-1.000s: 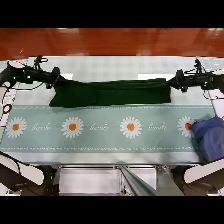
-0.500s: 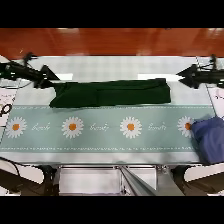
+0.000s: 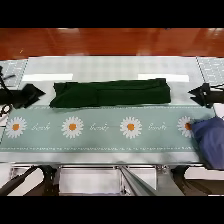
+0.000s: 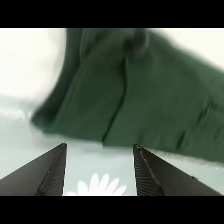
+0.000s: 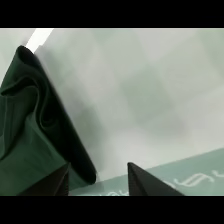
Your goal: Fold the shirts.
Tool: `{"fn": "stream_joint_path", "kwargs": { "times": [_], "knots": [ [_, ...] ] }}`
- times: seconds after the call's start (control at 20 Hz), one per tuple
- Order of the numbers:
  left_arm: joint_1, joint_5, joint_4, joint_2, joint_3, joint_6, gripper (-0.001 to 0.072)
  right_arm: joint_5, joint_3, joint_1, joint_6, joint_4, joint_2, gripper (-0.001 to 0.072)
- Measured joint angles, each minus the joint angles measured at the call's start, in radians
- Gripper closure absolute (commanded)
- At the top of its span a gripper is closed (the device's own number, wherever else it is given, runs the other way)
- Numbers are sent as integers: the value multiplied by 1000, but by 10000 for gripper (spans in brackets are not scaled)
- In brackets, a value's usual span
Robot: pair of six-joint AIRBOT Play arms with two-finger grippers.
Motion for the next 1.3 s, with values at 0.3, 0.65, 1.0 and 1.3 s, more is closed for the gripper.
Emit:
{"fn": "stream_joint_path", "kwargs": {
  "times": [0.3, 0.65, 1.0, 1.3],
  "knots": [
    [-51, 50, -49, 78, -136, 8, 198, -25, -3, 124, -39, 132, -131, 293],
    [-61, 61, -72, 89, -155, 10, 198, -26, 108, 257, -20, 209, -247, 295],
    [-61, 63, -76, 90, -157, 10, 387, -83, 153, 344, -16, 214, -275, 685],
    [-112, 68, -208, 83, -156, 140, 685, -4, 171, 343, 4, 61, -127, 686]
  ]
}}
